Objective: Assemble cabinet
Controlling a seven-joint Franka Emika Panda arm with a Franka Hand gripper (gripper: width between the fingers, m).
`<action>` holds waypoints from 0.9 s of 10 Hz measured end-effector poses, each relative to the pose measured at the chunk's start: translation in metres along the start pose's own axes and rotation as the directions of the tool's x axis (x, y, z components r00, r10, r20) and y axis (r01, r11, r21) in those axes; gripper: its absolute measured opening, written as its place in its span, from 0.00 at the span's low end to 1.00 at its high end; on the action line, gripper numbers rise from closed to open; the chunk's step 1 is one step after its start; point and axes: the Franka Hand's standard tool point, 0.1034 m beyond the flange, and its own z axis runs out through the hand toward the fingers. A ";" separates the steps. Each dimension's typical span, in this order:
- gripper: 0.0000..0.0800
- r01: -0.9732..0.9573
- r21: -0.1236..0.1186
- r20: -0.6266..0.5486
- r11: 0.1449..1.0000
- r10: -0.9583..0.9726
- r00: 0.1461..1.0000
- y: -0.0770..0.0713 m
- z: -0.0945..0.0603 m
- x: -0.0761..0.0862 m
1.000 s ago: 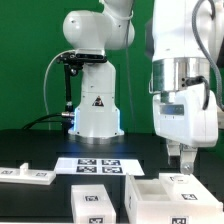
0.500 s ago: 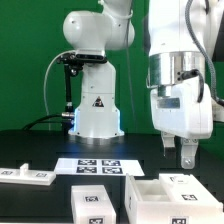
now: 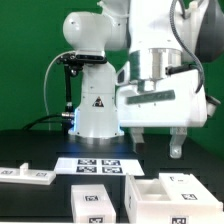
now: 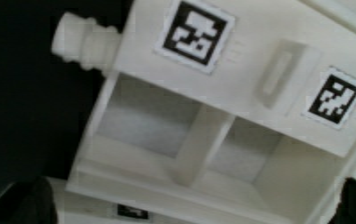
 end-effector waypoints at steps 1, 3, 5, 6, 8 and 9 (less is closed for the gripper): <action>1.00 0.017 -0.001 -0.009 1.000 -0.017 1.000 0.004 0.002 -0.002; 1.00 0.153 -0.004 -0.010 0.988 -0.153 0.988 0.005 0.003 -0.002; 1.00 0.301 -0.003 -0.020 0.953 -0.301 0.953 0.007 0.002 0.005; 1.00 0.301 -0.003 -0.020 0.953 -0.301 0.953 0.007 0.002 0.005; 1.00 0.301 -0.003 -0.020 0.953 -0.301 0.953 0.007 0.002 0.005; 1.00 0.301 -0.003 -0.020 0.953 -0.301 0.953 0.007 0.002 0.005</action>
Offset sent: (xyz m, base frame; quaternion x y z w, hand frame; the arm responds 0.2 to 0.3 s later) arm 0.0000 0.0000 0.0000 0.0000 0.0000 -0.1938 0.9810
